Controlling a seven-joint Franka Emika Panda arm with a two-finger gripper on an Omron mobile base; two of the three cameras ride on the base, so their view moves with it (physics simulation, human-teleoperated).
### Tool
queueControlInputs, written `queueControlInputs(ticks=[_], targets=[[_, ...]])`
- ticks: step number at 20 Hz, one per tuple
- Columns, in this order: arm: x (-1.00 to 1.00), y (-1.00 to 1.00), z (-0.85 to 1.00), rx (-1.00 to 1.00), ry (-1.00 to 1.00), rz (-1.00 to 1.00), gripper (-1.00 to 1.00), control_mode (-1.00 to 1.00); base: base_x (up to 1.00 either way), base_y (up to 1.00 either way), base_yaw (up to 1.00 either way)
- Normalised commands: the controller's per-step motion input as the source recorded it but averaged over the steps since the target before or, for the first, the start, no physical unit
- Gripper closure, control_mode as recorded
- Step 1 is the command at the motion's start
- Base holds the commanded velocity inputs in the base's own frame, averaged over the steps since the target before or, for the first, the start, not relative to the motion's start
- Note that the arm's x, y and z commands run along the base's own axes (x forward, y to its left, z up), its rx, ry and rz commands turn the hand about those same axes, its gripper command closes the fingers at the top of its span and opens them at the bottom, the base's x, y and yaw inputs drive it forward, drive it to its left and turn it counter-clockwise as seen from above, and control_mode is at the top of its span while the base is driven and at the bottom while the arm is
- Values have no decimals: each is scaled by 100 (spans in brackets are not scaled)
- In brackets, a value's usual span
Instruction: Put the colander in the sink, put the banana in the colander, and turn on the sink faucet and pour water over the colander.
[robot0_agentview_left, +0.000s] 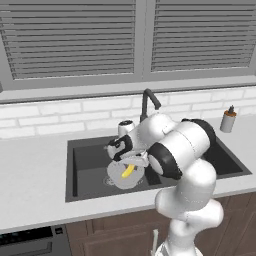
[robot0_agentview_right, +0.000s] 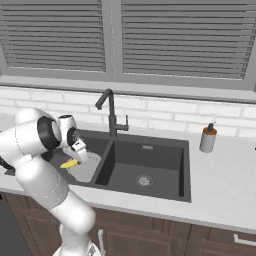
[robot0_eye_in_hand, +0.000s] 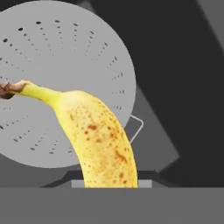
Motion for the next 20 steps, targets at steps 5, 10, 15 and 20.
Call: queueControlInputs(ticks=[5,10,15,20], targets=[[29,0,-43,0,0,0,100,-100,0,0,0],[43,0,-29,0,0,0,100,-100,0,0,0],[40,0,-28,0,0,0,100,-100,0,0,0],[14,0,-34,0,0,0,100,-100,0,0,0]])
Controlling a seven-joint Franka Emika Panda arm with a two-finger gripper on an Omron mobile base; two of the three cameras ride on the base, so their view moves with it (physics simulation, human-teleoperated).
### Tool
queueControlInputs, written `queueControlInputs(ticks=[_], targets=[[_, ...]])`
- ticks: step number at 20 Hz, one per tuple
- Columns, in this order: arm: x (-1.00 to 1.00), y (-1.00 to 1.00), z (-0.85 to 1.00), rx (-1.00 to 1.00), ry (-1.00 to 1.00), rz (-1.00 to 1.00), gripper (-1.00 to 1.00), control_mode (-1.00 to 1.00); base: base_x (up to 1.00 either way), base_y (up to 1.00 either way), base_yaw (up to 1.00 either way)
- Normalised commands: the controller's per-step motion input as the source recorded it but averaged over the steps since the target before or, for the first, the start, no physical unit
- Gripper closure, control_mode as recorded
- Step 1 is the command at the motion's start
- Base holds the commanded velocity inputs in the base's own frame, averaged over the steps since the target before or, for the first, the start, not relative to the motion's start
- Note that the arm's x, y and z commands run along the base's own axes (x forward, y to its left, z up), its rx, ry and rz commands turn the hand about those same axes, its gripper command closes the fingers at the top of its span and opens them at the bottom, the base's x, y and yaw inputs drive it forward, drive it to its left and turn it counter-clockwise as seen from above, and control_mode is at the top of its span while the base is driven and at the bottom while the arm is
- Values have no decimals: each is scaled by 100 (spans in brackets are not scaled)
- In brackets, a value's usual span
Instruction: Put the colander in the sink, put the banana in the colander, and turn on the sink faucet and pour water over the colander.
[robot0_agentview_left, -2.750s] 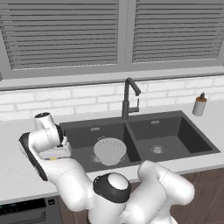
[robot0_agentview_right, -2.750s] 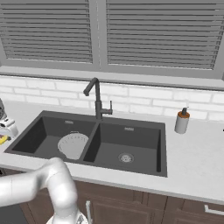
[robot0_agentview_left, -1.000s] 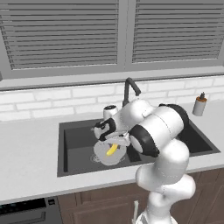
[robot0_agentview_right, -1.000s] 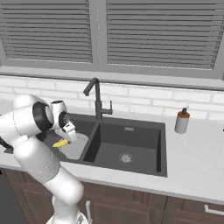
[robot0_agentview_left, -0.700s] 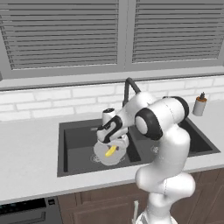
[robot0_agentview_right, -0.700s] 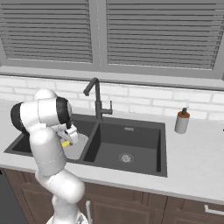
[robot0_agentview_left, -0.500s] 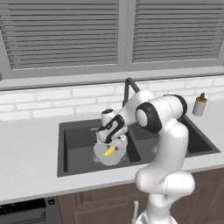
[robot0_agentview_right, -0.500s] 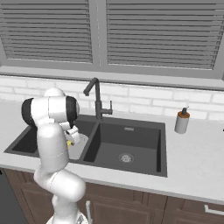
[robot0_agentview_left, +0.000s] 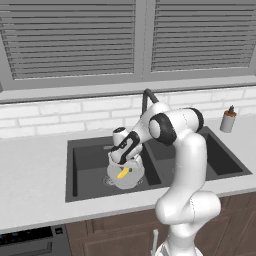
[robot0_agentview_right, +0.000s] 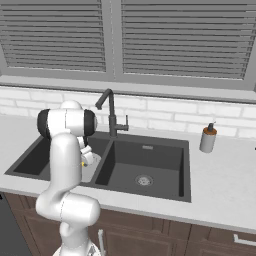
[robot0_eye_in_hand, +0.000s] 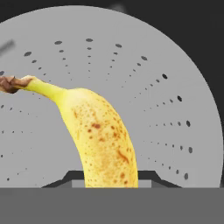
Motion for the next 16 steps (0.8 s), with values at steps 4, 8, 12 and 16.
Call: queueControlInputs(ticks=[4,8,12,16], targets=[[12,0,-25,0,0,0,100,-100,0,0,0],[9,0,-21,0,0,0,100,-100,0,0,0],[3,0,-29,0,0,0,100,-100,0,0,0],[0,0,-22,0,0,0,100,-100,0,0,0]])
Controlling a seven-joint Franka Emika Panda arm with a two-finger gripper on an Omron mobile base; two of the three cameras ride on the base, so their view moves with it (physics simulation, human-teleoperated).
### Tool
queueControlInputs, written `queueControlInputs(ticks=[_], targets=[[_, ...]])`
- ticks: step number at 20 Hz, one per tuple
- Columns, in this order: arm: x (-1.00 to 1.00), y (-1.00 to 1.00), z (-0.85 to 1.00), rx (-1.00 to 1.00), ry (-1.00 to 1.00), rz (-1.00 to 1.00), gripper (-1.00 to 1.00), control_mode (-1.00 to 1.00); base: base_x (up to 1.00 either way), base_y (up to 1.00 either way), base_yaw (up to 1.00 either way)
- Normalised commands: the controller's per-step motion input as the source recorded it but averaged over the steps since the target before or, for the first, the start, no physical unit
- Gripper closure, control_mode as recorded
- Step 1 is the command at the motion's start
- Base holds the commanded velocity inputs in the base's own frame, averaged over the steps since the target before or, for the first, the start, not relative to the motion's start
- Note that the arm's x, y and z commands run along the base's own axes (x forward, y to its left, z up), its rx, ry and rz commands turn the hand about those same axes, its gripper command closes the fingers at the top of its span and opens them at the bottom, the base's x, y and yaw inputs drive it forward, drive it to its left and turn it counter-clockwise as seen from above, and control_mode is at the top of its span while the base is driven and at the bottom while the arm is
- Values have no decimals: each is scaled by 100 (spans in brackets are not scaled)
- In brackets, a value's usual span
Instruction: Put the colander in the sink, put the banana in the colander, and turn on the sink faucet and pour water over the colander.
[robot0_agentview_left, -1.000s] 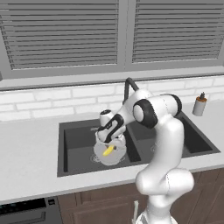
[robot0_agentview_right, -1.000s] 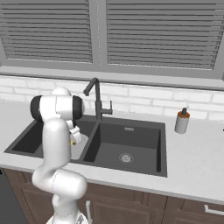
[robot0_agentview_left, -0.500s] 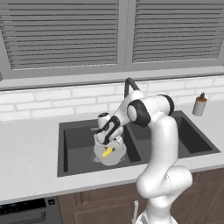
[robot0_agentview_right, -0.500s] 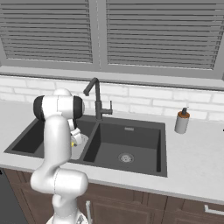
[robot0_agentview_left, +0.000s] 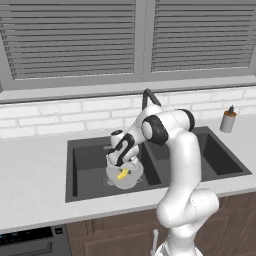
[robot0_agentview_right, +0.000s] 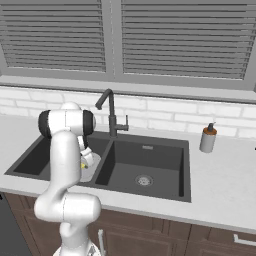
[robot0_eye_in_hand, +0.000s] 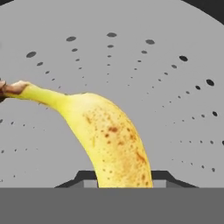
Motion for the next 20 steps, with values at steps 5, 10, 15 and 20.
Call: queueControlInputs(ticks=[5,10,15,20], targets=[[0,0,0,0,0,0,-100,-100,0,0,0],[0,0,0,0,0,0,-100,-100,0,0,0],[0,-12,24,0,0,0,-100,-100,0,0,0],[-2,-11,54,0,0,0,-100,-100,0,0,0]])
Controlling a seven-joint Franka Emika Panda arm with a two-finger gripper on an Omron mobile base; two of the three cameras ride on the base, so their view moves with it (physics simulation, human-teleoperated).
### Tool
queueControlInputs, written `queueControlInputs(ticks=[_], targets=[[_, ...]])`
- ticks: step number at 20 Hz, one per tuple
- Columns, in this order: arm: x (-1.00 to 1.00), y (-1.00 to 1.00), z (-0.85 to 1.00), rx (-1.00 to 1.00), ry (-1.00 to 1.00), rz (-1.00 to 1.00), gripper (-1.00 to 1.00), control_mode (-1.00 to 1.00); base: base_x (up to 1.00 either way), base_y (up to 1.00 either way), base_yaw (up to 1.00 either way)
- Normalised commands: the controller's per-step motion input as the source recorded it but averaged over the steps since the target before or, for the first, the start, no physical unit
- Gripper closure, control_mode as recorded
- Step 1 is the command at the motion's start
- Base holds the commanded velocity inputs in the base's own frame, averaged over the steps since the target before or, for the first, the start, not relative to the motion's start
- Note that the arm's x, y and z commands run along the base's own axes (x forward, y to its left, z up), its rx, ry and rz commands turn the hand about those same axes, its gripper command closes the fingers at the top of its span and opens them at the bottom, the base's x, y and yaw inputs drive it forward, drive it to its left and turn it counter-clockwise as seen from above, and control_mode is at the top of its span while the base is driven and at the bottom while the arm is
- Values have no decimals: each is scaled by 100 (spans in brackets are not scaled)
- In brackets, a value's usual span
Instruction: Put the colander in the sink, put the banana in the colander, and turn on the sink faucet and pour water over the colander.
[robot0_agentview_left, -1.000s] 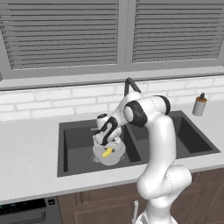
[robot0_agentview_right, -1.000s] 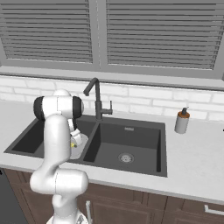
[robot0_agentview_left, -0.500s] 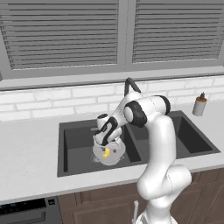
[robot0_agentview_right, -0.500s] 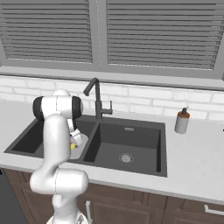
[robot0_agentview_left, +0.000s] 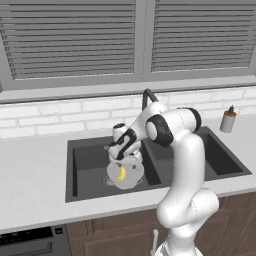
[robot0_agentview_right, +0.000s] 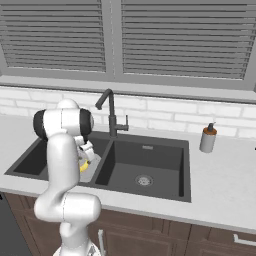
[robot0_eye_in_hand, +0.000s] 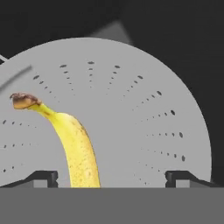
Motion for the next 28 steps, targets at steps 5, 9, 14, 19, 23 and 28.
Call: queueControlInputs(ticks=[5,9,14,19,23,28], targets=[[-3,-1,67,0,-1,0,-100,-100,0,0,0],[-13,0,70,0,0,0,-100,-100,0,0,0],[-7,0,73,0,0,0,-100,-100,0,0,0],[-21,0,62,-6,0,0,-100,-100,0,0,0],[-35,0,56,-8,0,0,-100,-100,0,0,0],[-66,0,58,-6,-4,0,-100,-100,0,0,0]])
